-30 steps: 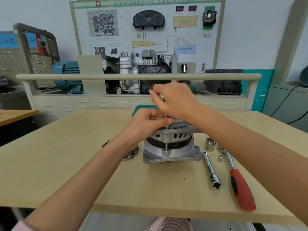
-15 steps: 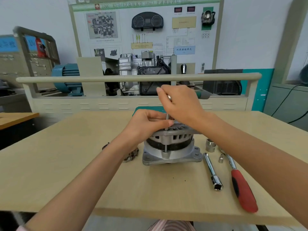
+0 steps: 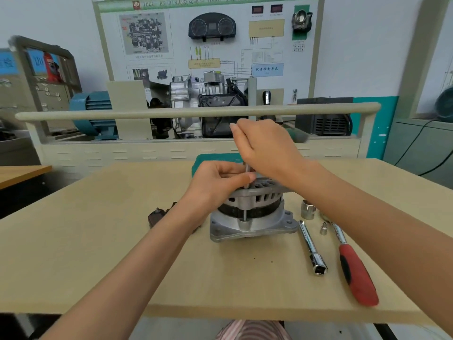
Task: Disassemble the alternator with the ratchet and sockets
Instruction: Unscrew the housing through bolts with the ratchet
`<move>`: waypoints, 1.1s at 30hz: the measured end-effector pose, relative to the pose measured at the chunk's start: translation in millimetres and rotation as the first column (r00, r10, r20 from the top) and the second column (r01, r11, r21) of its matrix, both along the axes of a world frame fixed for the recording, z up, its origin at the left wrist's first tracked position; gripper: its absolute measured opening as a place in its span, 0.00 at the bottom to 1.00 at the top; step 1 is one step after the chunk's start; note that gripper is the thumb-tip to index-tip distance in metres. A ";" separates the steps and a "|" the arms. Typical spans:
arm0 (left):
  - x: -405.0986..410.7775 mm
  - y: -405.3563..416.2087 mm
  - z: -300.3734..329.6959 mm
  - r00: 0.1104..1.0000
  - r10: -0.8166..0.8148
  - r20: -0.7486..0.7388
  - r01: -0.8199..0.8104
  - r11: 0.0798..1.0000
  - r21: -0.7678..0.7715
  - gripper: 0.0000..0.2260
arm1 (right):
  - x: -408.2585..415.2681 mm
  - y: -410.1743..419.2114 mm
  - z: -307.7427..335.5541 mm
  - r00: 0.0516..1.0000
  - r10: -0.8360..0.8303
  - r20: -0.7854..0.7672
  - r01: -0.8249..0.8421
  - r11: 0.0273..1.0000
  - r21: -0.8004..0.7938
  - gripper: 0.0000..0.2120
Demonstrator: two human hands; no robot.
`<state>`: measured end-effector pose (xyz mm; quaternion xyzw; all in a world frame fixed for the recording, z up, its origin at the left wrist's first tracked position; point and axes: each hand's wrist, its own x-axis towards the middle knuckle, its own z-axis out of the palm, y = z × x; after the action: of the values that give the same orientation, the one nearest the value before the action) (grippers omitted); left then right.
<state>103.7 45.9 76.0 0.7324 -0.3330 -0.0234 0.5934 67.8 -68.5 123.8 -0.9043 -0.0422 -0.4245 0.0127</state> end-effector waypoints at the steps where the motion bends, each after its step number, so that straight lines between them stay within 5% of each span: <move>1: -0.6 -2.9 -0.6 0.999 0.045 -0.006 -0.045 0.999 -0.022 0.04 | 2.0 3.8 4.7 0.983 -0.178 -0.045 0.175 0.983 -0.053 0.13; 4: -0.7 -9.7 -2.7 0.990 0.135 0.026 -0.134 0.990 -0.037 0.07 | 0.9 15.2 12.5 0.890 -0.455 -0.020 0.443 0.876 -0.188 0.14; 9: 0.1 2.6 -0.4 0.998 -0.028 0.058 0.025 0.998 0.050 0.09 | -3.4 5.1 0.4 0.957 -0.091 0.276 0.159 0.958 -0.237 0.15; 12: 2.4 6.4 2.7 0.998 -0.069 0.005 0.068 0.995 0.068 0.12 | -0.8 -0.9 0.4 0.988 -0.112 0.108 0.131 0.973 -0.191 0.17; 18: -2.3 -7.2 2.2 0.988 0.150 0.024 -0.150 0.988 0.028 0.11 | 4.6 8.9 17.9 0.944 -0.309 -0.119 0.280 0.936 -0.212 0.18; 25: 0.2 8.7 6.3 0.991 -0.130 0.006 0.129 0.985 0.113 0.10 | 5.5 12.5 20.1 0.928 -0.361 -0.087 0.325 0.902 -0.284 0.19; 33: -5.5 -8.7 5.9 0.977 0.164 0.135 -0.180 0.978 0.110 0.12 | 3.3 9.3 16.7 0.943 -0.328 -0.057 0.307 0.923 -0.229 0.19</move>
<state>98.3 37.2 81.8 0.7934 -0.3028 0.0539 0.5253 71.2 -59.2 140.5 -0.9142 0.0595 -0.3705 -0.1532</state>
